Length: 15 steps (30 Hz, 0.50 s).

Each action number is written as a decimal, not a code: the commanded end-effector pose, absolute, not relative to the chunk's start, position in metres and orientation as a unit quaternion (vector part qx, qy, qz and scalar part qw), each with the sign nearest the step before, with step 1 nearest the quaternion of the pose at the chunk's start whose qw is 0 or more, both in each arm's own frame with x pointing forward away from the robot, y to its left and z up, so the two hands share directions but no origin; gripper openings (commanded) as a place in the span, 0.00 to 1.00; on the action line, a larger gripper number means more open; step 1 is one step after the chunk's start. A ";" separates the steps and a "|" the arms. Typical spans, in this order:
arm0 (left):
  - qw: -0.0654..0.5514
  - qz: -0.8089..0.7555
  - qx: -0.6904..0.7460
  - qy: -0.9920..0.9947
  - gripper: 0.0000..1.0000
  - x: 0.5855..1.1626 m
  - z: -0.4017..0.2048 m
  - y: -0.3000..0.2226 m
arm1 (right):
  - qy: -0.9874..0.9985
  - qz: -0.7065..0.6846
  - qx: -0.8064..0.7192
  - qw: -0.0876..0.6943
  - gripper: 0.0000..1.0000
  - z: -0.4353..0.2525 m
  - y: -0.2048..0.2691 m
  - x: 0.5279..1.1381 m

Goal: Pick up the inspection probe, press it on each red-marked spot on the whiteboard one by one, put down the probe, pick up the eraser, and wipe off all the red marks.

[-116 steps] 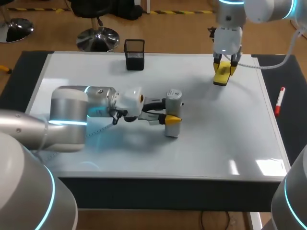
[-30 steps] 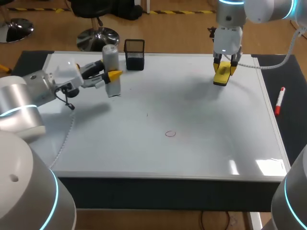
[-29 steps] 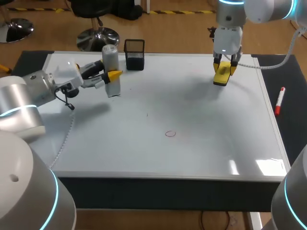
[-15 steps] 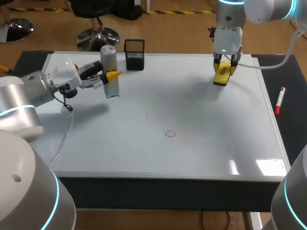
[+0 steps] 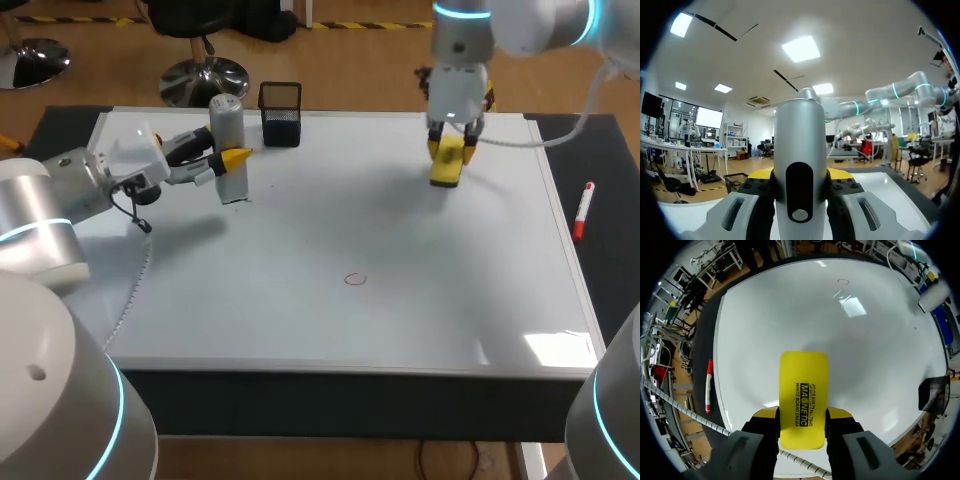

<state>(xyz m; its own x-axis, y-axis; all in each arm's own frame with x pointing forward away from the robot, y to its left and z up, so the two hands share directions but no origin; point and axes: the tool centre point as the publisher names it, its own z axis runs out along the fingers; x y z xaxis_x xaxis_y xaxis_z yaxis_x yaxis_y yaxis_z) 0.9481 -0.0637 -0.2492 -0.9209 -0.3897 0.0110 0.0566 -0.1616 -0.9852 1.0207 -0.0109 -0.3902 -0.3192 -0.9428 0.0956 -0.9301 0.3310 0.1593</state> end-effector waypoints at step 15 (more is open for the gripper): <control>0.149 -0.751 -0.132 0.630 0.00 0.948 -0.249 -0.064 | -0.721 -0.031 0.689 0.065 0.00 -0.402 0.126 0.967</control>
<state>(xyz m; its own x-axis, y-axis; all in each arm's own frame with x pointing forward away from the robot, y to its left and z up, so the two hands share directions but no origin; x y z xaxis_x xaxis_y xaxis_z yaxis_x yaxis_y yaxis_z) 0.9484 -0.0639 -0.2495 -0.9205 -0.3906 0.0110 0.0569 -0.1620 -0.9851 0.9755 0.1155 -0.3985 -0.0478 -0.9980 0.0412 -0.9868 0.0535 0.1526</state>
